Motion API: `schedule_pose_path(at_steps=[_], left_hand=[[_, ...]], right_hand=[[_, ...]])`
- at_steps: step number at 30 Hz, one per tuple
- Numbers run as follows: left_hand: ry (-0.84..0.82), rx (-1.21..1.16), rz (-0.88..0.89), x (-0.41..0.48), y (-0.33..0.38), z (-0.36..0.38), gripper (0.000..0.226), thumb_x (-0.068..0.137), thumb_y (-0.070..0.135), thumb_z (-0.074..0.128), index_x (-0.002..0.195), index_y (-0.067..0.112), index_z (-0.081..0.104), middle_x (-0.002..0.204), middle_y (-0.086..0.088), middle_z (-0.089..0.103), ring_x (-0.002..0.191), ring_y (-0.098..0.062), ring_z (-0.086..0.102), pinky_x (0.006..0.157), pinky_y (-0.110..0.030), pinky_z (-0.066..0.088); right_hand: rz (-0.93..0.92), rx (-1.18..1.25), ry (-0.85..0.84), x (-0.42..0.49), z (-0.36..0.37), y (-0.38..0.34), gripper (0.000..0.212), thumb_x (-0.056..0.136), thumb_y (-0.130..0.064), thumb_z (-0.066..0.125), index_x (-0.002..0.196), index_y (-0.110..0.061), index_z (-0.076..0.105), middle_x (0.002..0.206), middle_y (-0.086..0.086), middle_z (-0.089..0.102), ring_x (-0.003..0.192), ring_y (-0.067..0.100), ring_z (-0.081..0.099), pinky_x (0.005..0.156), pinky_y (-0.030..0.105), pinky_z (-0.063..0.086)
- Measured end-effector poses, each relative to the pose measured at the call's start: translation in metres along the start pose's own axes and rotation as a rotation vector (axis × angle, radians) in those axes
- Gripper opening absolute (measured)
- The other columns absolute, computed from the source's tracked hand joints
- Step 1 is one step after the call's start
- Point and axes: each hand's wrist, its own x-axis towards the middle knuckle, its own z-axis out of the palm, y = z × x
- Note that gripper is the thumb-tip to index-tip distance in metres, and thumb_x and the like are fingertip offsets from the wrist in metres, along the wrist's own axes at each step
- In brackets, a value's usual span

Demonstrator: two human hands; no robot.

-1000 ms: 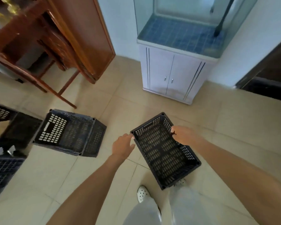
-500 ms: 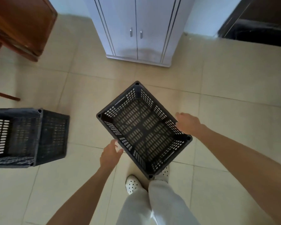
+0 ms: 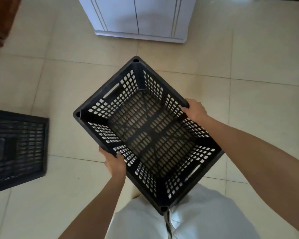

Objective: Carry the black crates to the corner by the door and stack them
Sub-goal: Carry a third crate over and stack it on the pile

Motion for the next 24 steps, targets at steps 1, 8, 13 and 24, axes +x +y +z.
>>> schedule_pose_path(at_steps=[1, 8, 13, 24], left_hand=[[-0.004, -0.008, 0.004, 0.000, 0.000, 0.000, 0.064, 0.096, 0.002, 0.050, 0.149, 0.019, 0.019, 0.131, -0.022, 0.058, 0.109, -0.039, 0.061, 0.091, -0.042, 0.047], [-0.039, -0.030, 0.106, -0.023, 0.050, -0.024, 0.060, 0.095, -0.002, 0.046, 0.145, 0.022, 0.024, 0.134, -0.012, 0.057, 0.106, -0.030, 0.058, 0.087, -0.033, 0.042], [-0.100, 0.029, 0.277, -0.072, 0.126, -0.058, 0.059, 0.095, -0.002, 0.046, 0.144, 0.024, 0.025, 0.130, -0.008, 0.060, 0.099, -0.022, 0.056, 0.087, -0.033, 0.043], [-0.272, 0.268, 0.587, -0.230, 0.337, -0.101, 0.060, 0.093, -0.003, 0.043, 0.145, 0.021, 0.025, 0.112, -0.014, 0.064, 0.091, -0.034, 0.063, 0.084, -0.047, 0.054]], right_hand=[[0.008, 0.022, 0.009, 0.001, 0.000, -0.001, 0.030, 0.095, -0.022, 0.054, 0.124, -0.018, 0.061, 0.112, 0.009, 0.068, 0.101, 0.029, 0.063, 0.079, 0.033, 0.047], [0.139, 0.237, 0.069, -0.033, -0.044, -0.002, 0.029, 0.091, -0.019, 0.060, 0.119, -0.020, 0.066, 0.091, 0.004, 0.067, 0.078, 0.022, 0.060, 0.070, 0.031, 0.048], [0.231, 0.386, 0.133, -0.089, -0.120, -0.010, 0.032, 0.091, -0.019, 0.062, 0.123, -0.016, 0.065, 0.104, 0.010, 0.070, 0.088, 0.024, 0.065, 0.084, 0.039, 0.054], [0.401, 0.447, 0.264, -0.237, -0.334, -0.016, 0.027, 0.089, -0.011, 0.060, 0.114, -0.009, 0.067, 0.103, 0.018, 0.070, 0.088, 0.033, 0.067, 0.082, 0.041, 0.055]])
